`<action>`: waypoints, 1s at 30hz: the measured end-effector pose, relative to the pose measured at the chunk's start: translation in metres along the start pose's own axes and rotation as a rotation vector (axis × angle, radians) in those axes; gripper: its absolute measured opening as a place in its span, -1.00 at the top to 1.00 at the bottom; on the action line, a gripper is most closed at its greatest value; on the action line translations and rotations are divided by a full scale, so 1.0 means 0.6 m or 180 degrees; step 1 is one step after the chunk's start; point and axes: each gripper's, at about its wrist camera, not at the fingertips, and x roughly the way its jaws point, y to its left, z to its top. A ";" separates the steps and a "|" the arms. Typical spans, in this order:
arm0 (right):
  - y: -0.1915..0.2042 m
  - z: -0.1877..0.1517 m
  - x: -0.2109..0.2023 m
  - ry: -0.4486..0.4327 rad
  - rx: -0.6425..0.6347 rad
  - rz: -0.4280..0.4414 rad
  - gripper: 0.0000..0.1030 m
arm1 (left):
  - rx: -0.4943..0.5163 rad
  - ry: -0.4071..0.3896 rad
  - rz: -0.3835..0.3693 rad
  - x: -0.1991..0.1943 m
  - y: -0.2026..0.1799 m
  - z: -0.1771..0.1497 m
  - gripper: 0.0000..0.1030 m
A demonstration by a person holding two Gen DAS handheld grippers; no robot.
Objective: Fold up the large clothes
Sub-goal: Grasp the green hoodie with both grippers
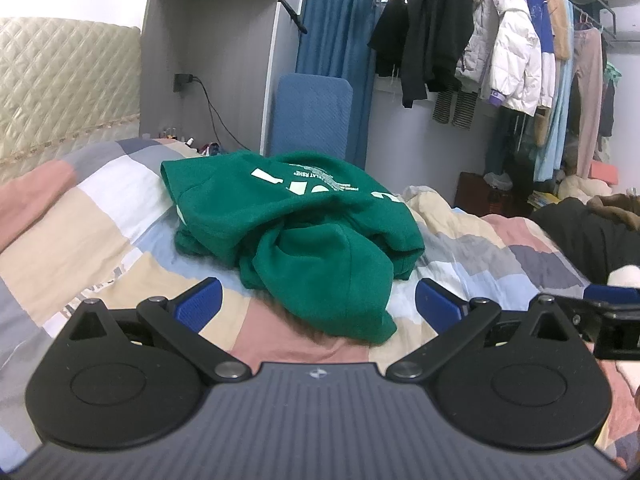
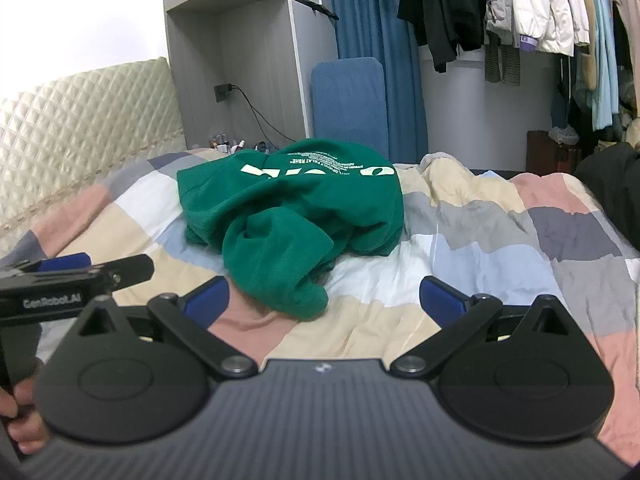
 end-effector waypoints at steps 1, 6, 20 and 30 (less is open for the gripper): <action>-0.001 0.001 0.002 0.0010 0.0008 -0.0005 -1.00 | 0.0008 0.0007 -0.0005 0.005 -0.002 0.002 -1.00; 0.000 0.026 0.024 0.0095 0.0085 -0.0109 -1.00 | -0.0119 0.0128 -0.0085 0.048 -0.002 0.024 -1.00; -0.043 0.147 0.203 0.0187 0.0305 0.0108 -1.00 | -0.0700 0.0435 -0.0185 0.304 0.107 0.129 -1.00; -0.111 0.084 0.460 0.0707 0.1449 0.0616 -0.91 | -0.1558 0.0658 -0.0300 0.516 0.264 0.102 -1.00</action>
